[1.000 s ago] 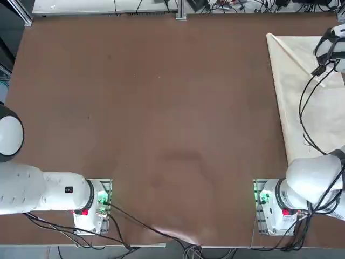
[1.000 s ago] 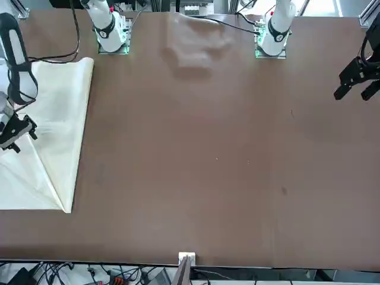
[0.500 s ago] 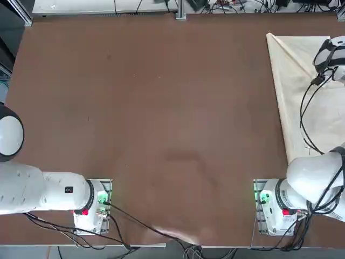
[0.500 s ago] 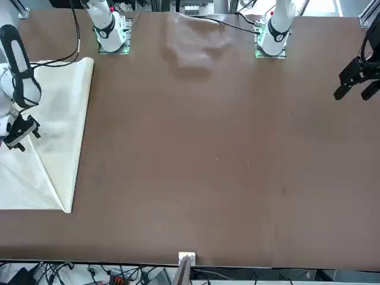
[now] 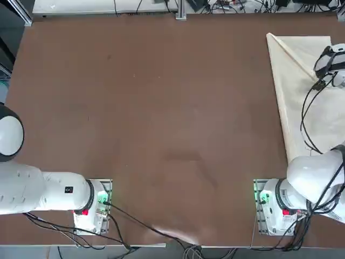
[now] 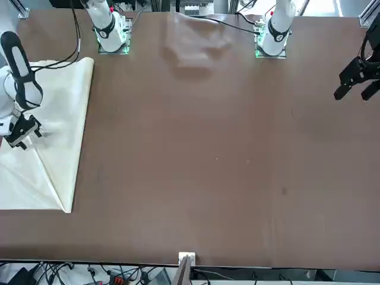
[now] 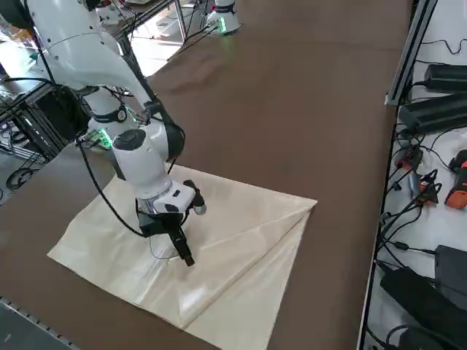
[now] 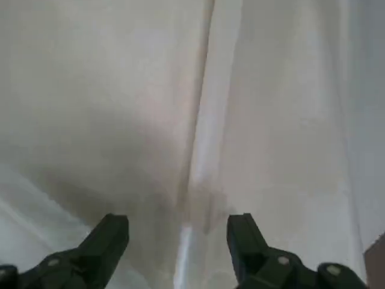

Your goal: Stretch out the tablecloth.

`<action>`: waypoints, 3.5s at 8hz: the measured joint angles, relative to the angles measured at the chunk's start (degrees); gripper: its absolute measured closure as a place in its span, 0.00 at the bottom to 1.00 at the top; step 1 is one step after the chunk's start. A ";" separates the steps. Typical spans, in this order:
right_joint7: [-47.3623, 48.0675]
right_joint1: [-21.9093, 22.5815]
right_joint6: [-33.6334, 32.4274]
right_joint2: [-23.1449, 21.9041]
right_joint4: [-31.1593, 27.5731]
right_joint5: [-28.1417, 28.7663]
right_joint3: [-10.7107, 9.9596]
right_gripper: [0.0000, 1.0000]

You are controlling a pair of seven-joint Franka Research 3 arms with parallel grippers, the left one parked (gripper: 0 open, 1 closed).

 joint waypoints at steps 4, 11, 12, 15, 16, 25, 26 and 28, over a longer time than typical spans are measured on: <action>-0.63 -0.85 0.00 0.81 1.68 -0.51 0.10 0.23; -0.81 -0.78 -0.10 2.66 4.11 -0.54 0.98 0.74; -0.82 -0.61 -0.47 2.72 4.23 -0.54 1.26 0.94; -0.54 -0.41 -4.26 2.61 5.26 0.31 3.94 0.98; -0.38 -0.37 -6.04 2.54 5.65 2.00 5.53 0.98; 19.24 7.29 -19.06 1.55 5.87 11.46 16.86 0.98; 21.24 9.76 -19.16 1.55 5.88 13.52 16.94 0.98; 28.07 13.91 -19.19 1.56 6.22 14.33 17.06 0.98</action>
